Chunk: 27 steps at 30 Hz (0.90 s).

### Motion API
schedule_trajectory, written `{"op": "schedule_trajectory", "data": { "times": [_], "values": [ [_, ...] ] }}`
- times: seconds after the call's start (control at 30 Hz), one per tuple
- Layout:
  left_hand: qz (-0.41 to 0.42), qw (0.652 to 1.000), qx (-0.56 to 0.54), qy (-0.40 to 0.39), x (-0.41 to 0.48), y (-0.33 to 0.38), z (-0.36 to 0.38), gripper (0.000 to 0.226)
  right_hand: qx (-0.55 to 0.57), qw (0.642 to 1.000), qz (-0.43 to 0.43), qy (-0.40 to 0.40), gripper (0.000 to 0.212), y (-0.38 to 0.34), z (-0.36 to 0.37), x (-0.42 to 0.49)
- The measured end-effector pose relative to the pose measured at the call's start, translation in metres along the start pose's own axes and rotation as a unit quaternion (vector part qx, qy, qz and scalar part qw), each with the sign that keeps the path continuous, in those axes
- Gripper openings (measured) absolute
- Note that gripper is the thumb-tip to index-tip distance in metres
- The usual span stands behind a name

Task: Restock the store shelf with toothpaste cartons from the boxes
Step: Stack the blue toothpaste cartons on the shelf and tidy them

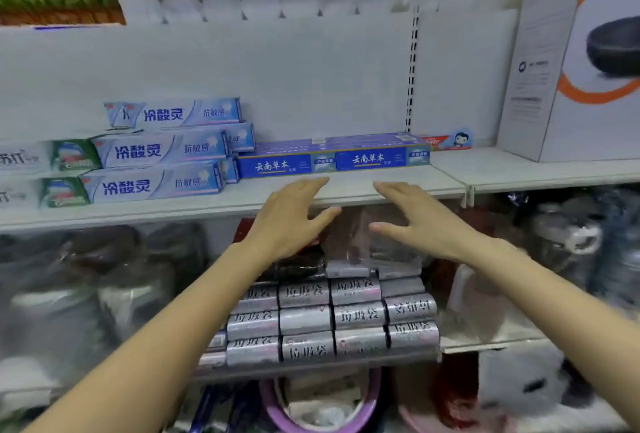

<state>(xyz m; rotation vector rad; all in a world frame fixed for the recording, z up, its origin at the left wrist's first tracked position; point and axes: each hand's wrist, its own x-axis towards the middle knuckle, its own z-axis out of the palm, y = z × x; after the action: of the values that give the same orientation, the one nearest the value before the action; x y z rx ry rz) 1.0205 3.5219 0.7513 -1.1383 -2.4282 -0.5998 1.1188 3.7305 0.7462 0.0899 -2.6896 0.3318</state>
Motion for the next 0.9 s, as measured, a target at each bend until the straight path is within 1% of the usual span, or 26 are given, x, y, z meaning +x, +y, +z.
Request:
{"op": "schedule_trajectory", "data": {
  "times": [0.07, 0.2, 0.37, 0.47, 0.6, 0.7, 0.8, 0.9],
  "values": [
    [0.012, 1.0, -0.005, -0.017, -0.026, -0.001, 0.004, 0.069, -0.015, 1.0, 0.009, -0.026, 0.078, -0.014, 0.011, -0.019],
    [0.019, 0.998, 0.0, -0.053, -0.073, -0.006, 0.023, 0.063, -0.007, 0.996, 0.031, -0.083, 0.079, -0.032, 0.04, -0.051],
    [-0.026, 0.989, -0.021, -0.143, -0.136, -0.015, 0.078, 0.063, 0.028, 0.986, 0.063, -0.15, 0.077, -0.036, 0.102, -0.094],
    [-0.074, 0.975, -0.043, -0.207, -0.191, -0.03, 0.132, 0.063, 0.103, 0.971, 0.115, -0.184, 0.077, -0.029, 0.167, -0.131],
    [-0.16, 0.943, -0.068, -0.285, -0.285, -0.047, 0.201, 0.066, 0.197, 0.914, 0.226, -0.272, 0.075, -0.022, 0.275, -0.211],
    [-0.234, 0.907, -0.067, -0.343, -0.355, -0.06, 0.242, 0.069, 0.25, 0.863, 0.292, -0.329, 0.076, -0.022, 0.35, -0.272],
    [-0.292, 0.885, -0.106, -0.348, -0.416, -0.073, 0.272, 0.082, 0.291, 0.815, 0.343, -0.365, 0.081, -0.019, 0.418, -0.312],
    [-0.367, 0.855, -0.122, -0.346, -0.456, -0.086, 0.3, 0.087, 0.361, 0.762, 0.409, -0.348, 0.081, -0.015, 0.483, -0.328]
  ]
}}
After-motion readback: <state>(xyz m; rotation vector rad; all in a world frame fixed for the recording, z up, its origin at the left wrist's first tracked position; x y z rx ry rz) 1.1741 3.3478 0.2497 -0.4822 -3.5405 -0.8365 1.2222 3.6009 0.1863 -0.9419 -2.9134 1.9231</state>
